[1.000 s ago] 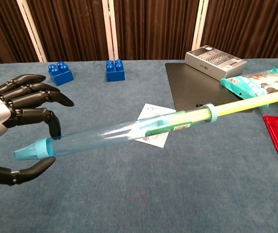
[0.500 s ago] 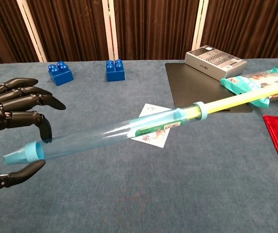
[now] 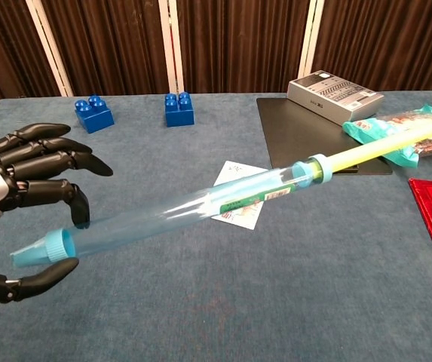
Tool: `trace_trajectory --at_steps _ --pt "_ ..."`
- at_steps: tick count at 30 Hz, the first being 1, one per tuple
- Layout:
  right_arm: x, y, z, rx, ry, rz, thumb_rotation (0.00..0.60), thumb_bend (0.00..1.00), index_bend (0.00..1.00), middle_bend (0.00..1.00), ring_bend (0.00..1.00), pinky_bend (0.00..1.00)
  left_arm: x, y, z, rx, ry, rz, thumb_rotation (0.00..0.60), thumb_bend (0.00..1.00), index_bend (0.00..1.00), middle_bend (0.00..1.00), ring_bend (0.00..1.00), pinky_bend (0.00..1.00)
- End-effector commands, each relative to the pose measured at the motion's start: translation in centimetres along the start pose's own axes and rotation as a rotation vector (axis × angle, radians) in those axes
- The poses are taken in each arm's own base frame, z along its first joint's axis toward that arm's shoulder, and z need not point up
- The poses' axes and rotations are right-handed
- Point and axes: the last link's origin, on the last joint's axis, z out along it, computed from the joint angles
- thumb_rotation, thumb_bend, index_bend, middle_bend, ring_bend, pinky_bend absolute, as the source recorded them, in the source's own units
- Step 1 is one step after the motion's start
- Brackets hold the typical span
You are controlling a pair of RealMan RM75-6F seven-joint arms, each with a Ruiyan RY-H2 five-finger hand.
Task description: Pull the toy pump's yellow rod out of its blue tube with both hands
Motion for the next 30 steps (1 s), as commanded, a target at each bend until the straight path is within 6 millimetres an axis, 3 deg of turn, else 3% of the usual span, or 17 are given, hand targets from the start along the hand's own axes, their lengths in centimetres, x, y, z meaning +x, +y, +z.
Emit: trace_trajectory --at_steps 1,15,17,24,27,30 --pt "0.2 0.1 0.0 0.002 0.015 -0.02 0.6 0.3 0.86 0.22 0.08 0.06 -0.1 0.2 0.1 -0.006 0.0 -0.001 0.6 0.36 0.63 0.19 0.11 0.01" --pt "0.7 1.0 0.7 -0.017 0.03 -0.061 0.6 0.29 0.86 0.22 0.09 0.06 -0.4 0.4 0.2 -0.011 0.003 -0.006 0.6 0.33 0.6 0.19 0.11 0.01" --pt "0.7 1.0 0.8 -0.02 0.03 -0.054 0.6 0.28 0.81 0.22 0.08 0.06 -0.5 0.3 0.2 -0.01 0.003 0.0 0.6 0.32 0.58 0.19 0.11 0.01" --pt "0.0 1.7 0.5 -0.02 0.005 -0.046 0.6 0.16 0.33 0.1 0.03 0.06 -1.1 -0.9 1.5 0.007 0.048 0.061 0.6 0.24 0.4 0.15 0.11 0.01" --pt "-0.4 2.0 0.3 -0.019 -0.023 -0.05 0.6 0.13 0.07 0.02 0.0 0.02 -1.7 -2.2 2.4 0.021 0.093 0.1 0.6 0.21 0.31 0.11 0.1 0.01" --pt "-1.0 2.7 -0.2 -0.026 -0.092 -0.087 0.6 0.07 0.0 0.0 0.0 0.0 -2.6 -3.6 2.7 0.058 0.077 0.075 0.6 0.2 0.24 0.11 0.1 0.01"
